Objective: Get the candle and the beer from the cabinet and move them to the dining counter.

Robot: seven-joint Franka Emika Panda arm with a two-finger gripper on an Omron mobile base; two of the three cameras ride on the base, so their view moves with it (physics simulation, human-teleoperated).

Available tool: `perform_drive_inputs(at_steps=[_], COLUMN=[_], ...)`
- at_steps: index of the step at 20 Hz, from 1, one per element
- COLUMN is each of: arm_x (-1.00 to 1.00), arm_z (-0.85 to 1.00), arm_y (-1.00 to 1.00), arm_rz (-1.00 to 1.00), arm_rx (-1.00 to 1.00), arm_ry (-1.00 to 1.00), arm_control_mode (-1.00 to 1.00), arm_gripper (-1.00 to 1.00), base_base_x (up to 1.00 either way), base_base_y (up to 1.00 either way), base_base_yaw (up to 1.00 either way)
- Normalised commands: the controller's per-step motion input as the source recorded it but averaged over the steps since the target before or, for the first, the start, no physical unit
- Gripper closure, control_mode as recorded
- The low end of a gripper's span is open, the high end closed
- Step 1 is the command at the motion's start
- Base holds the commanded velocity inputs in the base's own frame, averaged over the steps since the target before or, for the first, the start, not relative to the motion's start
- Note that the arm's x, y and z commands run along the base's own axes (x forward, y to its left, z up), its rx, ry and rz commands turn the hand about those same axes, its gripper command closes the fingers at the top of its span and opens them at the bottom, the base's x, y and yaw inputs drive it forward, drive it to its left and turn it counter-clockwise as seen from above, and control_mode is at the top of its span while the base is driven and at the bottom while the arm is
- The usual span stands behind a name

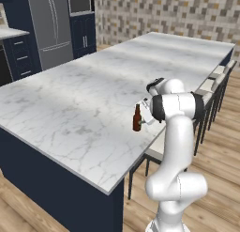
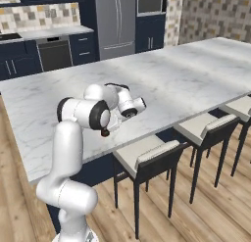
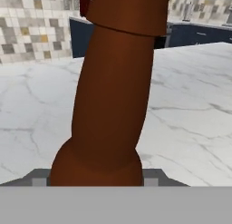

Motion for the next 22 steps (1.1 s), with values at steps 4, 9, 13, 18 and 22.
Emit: perform_drive_inputs(at_steps=[4,9,13,18,22], arm_x=[0.01,-0.01,-0.04,0.0,0.0], arm_z=[-0.42,-0.12,0.03,0.16,0.26], arm_y=[0.0,0.0,-0.07,-0.11,-0.18], arm_rz=[0.03,0.02,0.0,0.0,0.0], arm_rx=[0.0,0.0,0.0,0.0,0.0], arm_ry=[-0.09,-0.13,-0.07,-0.03,-0.01], arm_control_mode=[-1.0,-1.0,-1.0,-1.0,-1.0], arm_gripper=[-1.0,-1.0,-1.0,-1.0,-1.0], base_base_x=[0.0,0.0,0.0,0.0,0.0], base_base_y=[0.0,0.0,0.0,0.0,0.0], base_base_yaw=[0.0,0.0,0.0,0.0,0.0])
